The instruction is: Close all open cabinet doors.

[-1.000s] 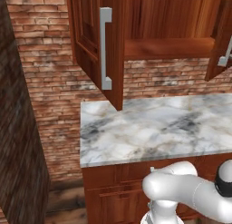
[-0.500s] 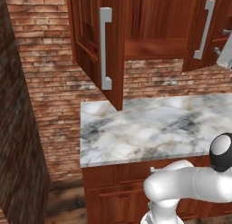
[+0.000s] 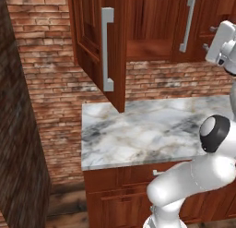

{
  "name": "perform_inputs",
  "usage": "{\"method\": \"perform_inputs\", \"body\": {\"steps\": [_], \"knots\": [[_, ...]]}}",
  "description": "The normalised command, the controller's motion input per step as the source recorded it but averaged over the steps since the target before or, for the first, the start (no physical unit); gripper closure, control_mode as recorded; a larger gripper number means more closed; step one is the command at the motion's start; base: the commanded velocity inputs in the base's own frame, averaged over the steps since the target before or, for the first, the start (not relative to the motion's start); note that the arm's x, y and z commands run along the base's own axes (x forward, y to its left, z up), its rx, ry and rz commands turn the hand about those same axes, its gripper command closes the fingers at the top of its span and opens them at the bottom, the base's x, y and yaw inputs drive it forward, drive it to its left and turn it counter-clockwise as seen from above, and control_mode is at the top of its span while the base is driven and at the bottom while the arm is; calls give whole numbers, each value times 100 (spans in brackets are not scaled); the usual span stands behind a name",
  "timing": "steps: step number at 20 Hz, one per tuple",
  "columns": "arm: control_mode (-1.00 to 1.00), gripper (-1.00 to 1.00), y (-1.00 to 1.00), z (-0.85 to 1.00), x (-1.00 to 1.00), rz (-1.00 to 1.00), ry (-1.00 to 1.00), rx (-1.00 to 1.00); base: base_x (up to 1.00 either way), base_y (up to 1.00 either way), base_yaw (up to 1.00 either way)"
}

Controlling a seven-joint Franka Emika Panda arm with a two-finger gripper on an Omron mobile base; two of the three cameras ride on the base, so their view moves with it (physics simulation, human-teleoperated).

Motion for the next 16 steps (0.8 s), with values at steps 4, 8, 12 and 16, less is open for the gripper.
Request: {"method": "perform_inputs", "body": {"steps": [4,8,12,16], "knots": [[-100,-100,25,-8,78,-2,5,0,0,0,0],[-100,-100,5,-4,50,-4,17,0,0,0,0],[-100,-100,-1,-6,42,-1,21,0,0,0,0],[-100,-100,0,-14,27,-1,17,-3,0,0,0]]}}
